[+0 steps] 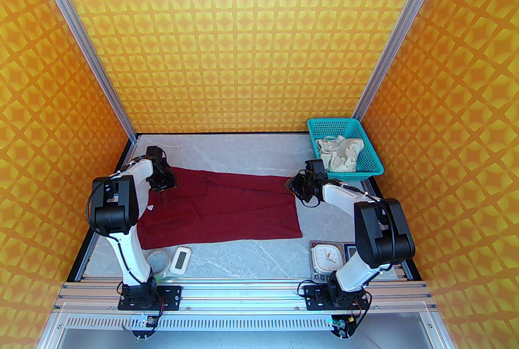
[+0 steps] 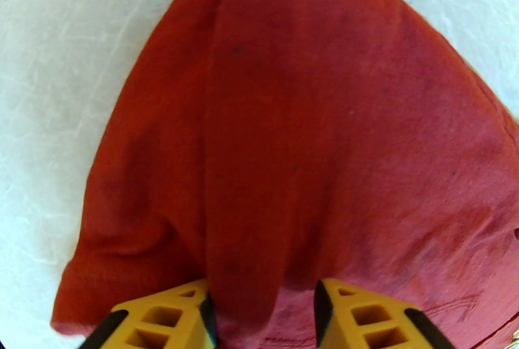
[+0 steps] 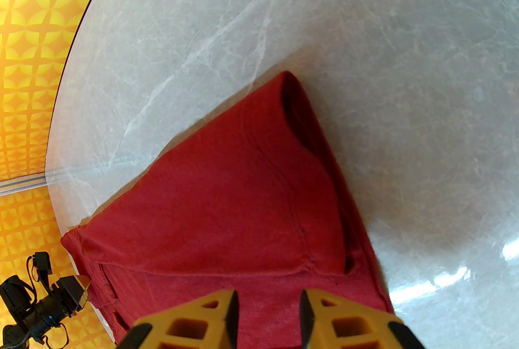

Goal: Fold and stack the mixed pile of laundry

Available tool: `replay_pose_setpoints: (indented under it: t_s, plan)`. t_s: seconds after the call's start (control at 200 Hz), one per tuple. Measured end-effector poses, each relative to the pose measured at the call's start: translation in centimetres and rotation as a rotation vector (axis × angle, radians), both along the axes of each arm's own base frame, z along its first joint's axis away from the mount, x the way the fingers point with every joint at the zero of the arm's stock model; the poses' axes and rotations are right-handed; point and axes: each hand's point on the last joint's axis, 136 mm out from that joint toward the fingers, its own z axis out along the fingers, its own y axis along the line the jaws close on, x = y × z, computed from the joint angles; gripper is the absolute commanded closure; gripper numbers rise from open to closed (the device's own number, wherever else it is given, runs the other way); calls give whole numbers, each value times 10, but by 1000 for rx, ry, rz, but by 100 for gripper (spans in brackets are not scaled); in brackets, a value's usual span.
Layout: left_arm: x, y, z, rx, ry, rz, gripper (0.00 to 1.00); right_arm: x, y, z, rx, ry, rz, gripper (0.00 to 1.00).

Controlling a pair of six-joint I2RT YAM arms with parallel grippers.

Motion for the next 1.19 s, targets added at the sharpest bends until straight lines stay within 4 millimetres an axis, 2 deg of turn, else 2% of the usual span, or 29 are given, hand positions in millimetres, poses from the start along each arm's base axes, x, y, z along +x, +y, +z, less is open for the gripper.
replay_pose_setpoints:
  t_s: [0.235, 0.59, 0.985, 1.195]
  plan:
    - [-10, 5, -1, 32, 40, 9, 56, 0, 0, -1, 0, 2, 0, 68]
    - [-26, 4, 14, 40, 28, 11, 62, -1, 1, -3, 2, 9, 2, 68]
    - [-31, 5, 9, 51, 44, 12, 52, -1, 3, -3, 13, 12, 10, 68]
    - [-31, 8, 9, 67, 46, 15, 53, -1, 3, -4, 14, 13, 11, 68]
